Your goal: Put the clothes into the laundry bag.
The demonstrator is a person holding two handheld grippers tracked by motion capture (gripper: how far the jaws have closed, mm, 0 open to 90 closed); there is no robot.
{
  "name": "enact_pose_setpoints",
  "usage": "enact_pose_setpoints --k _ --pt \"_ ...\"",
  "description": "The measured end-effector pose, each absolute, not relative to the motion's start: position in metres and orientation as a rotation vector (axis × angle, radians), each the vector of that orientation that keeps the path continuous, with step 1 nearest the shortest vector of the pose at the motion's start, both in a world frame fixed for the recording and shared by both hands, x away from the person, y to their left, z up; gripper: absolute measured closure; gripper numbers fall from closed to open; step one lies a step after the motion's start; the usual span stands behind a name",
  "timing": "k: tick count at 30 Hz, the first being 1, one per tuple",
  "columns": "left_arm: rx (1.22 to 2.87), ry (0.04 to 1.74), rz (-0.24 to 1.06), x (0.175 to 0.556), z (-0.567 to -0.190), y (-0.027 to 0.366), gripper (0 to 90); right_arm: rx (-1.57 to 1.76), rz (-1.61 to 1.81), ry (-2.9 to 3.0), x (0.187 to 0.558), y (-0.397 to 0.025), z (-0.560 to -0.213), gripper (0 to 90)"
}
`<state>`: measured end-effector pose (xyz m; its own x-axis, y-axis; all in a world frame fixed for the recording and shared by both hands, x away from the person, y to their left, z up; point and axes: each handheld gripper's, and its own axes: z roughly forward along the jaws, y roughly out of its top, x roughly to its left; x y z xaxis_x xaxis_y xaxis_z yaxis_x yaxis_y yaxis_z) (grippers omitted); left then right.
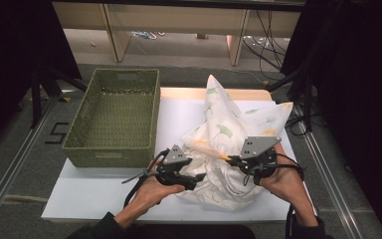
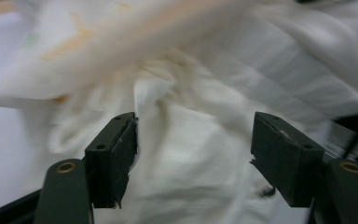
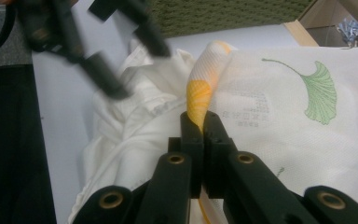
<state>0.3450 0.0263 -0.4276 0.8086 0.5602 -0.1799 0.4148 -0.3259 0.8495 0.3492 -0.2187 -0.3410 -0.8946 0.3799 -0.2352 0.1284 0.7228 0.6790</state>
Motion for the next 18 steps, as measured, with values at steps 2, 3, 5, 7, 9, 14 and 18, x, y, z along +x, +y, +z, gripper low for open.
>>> enact_pose_setpoints --k 2,3,5,7,9,14,18 --pt "2.014 0.687 0.167 0.344 -0.433 0.017 28.7 0.393 0.976 2.568 0.35 -0.218 -0.341 89.4" --pt "2.019 0.691 0.173 0.343 -0.437 0.012 27.9 0.396 0.979 2.556 0.35 -0.219 -0.341 89.1" --pt "2.03 0.685 0.183 0.345 -0.442 0.004 26.4 0.396 0.969 2.557 0.351 -0.22 -0.342 88.7" --pt "2.04 0.677 0.185 0.349 -0.446 -0.003 25.9 0.409 0.942 2.554 0.353 -0.221 -0.344 87.8" --pt "2.051 0.681 0.191 0.352 -0.449 -0.007 25.9 0.423 0.93 2.549 0.355 -0.223 -0.347 84.2" --pt "2.029 0.686 0.182 0.354 -0.449 -0.008 25.9 0.441 0.89 2.515 0.359 -0.23 -0.349 79.0" --pt "2.049 0.677 0.19 0.352 -0.447 -0.008 24.7 0.472 0.819 2.502 0.363 -0.237 -0.354 79.0"
